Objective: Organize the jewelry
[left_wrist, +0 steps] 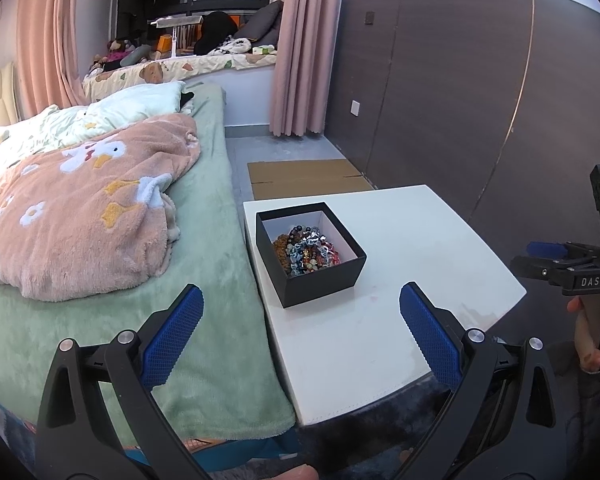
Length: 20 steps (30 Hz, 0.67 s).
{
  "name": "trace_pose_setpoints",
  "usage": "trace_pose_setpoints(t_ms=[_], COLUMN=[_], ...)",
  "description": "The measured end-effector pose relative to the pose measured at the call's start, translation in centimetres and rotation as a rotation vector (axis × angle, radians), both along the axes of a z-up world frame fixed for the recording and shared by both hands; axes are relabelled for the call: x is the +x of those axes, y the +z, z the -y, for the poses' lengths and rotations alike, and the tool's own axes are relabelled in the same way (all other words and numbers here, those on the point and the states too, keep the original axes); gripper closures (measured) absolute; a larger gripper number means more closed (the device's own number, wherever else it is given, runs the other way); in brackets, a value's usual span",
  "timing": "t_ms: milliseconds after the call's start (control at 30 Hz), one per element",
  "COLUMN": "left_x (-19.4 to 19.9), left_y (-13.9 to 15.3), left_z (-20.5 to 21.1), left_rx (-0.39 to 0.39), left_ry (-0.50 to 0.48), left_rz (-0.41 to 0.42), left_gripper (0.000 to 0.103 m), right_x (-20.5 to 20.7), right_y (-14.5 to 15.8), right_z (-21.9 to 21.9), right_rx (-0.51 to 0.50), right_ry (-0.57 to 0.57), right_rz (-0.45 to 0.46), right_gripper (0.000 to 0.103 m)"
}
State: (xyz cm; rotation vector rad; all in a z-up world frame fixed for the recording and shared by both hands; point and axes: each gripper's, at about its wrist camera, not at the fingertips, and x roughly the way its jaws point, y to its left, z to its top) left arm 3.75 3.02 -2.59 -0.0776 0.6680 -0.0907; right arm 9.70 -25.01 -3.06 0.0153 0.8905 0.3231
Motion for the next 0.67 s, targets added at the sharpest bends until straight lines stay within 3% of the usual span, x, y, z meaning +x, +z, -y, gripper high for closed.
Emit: trace_pose_setpoints(t_ms=[667], left_x=[-0.33], left_y=[0.06], left_z=[-0.21], left_rx=[-0.013], left_ry=[0.008], left_rz=[0.002], left_gripper=[0.005], right_x=[-0.06], right_y=[-0.02], right_z=[0.01], right_rx=[0.001], right_ry=[0.000], right_rz=[0.001], right_gripper=[0.008])
